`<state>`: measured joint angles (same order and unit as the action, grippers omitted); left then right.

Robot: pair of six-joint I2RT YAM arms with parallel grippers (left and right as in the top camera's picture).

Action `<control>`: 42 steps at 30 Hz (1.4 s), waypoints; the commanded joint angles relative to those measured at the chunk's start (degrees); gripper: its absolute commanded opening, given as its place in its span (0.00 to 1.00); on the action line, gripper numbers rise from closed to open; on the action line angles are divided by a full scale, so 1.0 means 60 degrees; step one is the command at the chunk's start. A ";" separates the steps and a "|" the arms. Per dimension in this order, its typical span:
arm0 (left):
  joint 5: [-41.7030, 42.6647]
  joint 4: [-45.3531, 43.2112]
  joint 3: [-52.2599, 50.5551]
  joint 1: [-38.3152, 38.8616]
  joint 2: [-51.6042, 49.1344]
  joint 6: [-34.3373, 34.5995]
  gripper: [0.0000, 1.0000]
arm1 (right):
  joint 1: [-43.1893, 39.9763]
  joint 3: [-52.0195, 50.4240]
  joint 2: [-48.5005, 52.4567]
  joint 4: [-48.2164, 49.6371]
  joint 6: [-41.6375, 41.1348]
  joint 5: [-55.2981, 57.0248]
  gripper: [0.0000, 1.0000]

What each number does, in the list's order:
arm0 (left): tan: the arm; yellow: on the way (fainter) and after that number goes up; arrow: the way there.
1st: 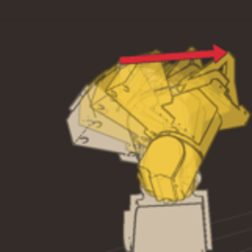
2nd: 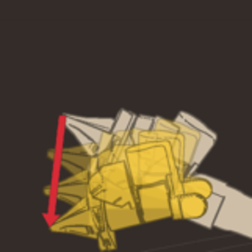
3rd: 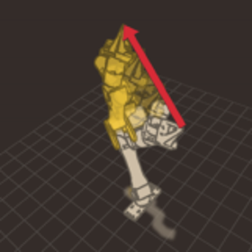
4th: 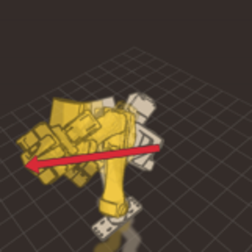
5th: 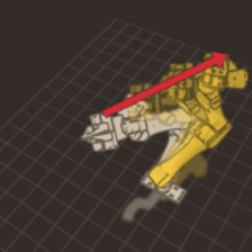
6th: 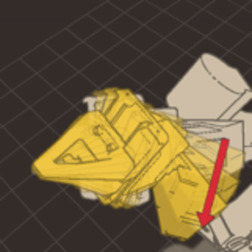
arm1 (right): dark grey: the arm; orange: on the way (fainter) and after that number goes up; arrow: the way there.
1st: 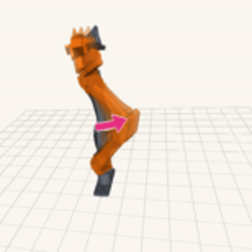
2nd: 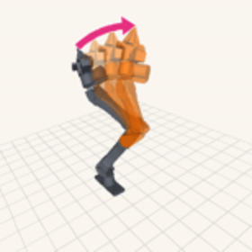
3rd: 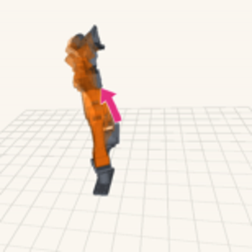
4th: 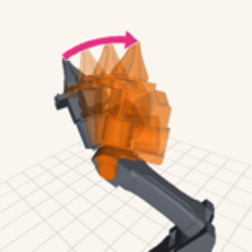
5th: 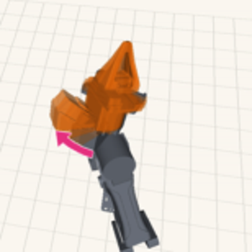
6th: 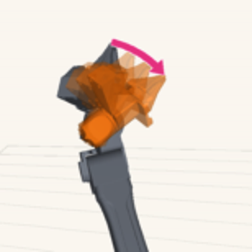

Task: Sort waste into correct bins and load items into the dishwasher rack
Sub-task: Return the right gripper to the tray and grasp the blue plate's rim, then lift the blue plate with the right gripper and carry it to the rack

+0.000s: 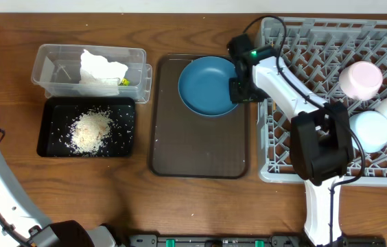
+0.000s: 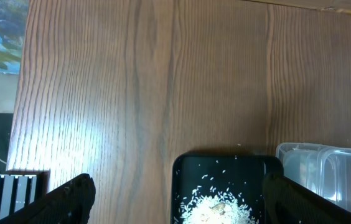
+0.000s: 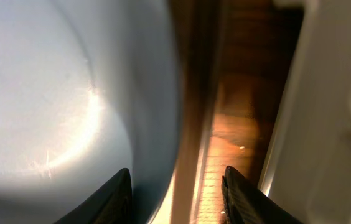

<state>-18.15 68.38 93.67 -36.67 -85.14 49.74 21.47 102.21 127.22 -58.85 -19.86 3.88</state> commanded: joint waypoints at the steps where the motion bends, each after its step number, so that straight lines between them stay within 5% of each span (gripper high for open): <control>1: -0.0084 0.0029 0.0051 -0.0040 -0.0080 0.0087 0.89 | -0.0532 0.0018 -0.0117 -0.0029 0.0368 0.0299 0.45; 25: -0.0087 0.0029 0.0051 -0.0040 -0.0080 0.0087 0.89 | 0.0153 -0.0106 -0.0073 0.1144 0.0455 -0.0900 0.41; 29: -0.0084 0.0029 0.0051 -0.0040 -0.0080 0.0087 0.89 | 0.0182 -0.0109 -0.0073 0.1326 0.0444 -0.0907 0.31; 35: -0.0084 0.0029 0.0051 -0.0040 -0.0080 0.0087 0.89 | 0.0164 -0.0036 -0.0095 0.1399 0.0164 -0.0929 0.01; 42: -0.0084 0.0029 0.0051 -0.0040 -0.0080 0.0087 0.89 | -0.0029 0.0517 -0.0678 0.1228 0.0102 -0.0980 0.01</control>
<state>-18.15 68.40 93.67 -36.67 -85.14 49.74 21.78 102.69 127.02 -51.24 -18.61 -2.48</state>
